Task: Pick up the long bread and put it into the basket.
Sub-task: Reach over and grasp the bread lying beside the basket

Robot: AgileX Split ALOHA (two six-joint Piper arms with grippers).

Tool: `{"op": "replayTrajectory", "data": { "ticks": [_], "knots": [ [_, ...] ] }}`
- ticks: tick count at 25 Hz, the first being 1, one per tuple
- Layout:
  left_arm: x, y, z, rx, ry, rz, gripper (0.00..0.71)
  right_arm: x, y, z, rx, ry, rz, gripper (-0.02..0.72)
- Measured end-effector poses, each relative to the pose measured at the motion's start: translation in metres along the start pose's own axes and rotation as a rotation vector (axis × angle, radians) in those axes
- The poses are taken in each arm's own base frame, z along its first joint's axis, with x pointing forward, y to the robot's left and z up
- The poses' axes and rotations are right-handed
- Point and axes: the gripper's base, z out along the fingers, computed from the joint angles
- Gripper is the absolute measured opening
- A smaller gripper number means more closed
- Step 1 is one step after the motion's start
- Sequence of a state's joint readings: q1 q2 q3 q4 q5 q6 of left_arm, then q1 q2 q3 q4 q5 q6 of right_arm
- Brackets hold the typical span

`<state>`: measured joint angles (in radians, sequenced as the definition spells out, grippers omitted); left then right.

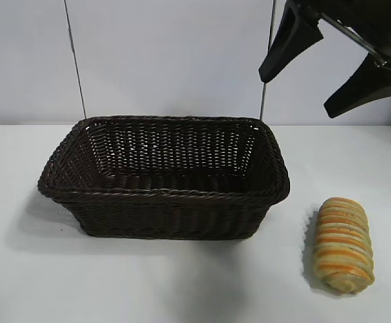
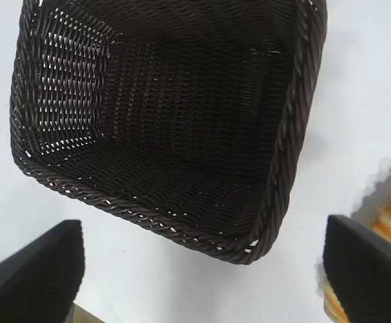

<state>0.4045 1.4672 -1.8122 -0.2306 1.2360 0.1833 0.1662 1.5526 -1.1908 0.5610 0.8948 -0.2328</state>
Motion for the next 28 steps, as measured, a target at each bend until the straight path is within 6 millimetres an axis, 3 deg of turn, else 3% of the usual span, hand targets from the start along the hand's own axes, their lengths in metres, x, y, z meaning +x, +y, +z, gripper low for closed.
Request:
{"op": "replayTrajectory", "data": {
  "ticks": [5, 8, 10, 14, 18, 22, 28],
  "knots": [
    [0.018, -0.045, -0.086, 0.057, -0.176, 0.141, 0.694, 0.000, 0.000, 0.000, -0.001, 0.003, 0.000, 0.684],
    [0.044, -0.069, -0.139, 0.107, -0.289, 0.242, 0.694, 0.000, 0.000, 0.000, -0.001, 0.004, 0.000, 0.684],
    [0.068, -0.075, -0.167, 0.133, -0.347, 0.292, 0.694, 0.000, 0.000, 0.000, -0.001, 0.004, 0.000, 0.684],
    [0.130, -0.062, -0.207, 0.098, -0.430, 0.315, 0.694, 0.000, 0.000, 0.000, -0.001, 0.004, 0.000, 0.684],
    [0.194, -0.048, -0.220, 0.073, -0.497, 0.299, 0.694, 0.000, 0.000, 0.000, -0.001, 0.004, 0.000, 0.684],
    [0.249, -0.039, -0.217, 0.072, -0.543, 0.296, 0.694, 0.000, 0.000, 0.000, -0.001, 0.004, 0.000, 0.684],
    [0.302, -0.030, -0.191, 0.061, -0.484, 0.298, 0.694, 0.000, 0.000, 0.000, -0.001, 0.004, -0.009, 0.684]
  ]
}}
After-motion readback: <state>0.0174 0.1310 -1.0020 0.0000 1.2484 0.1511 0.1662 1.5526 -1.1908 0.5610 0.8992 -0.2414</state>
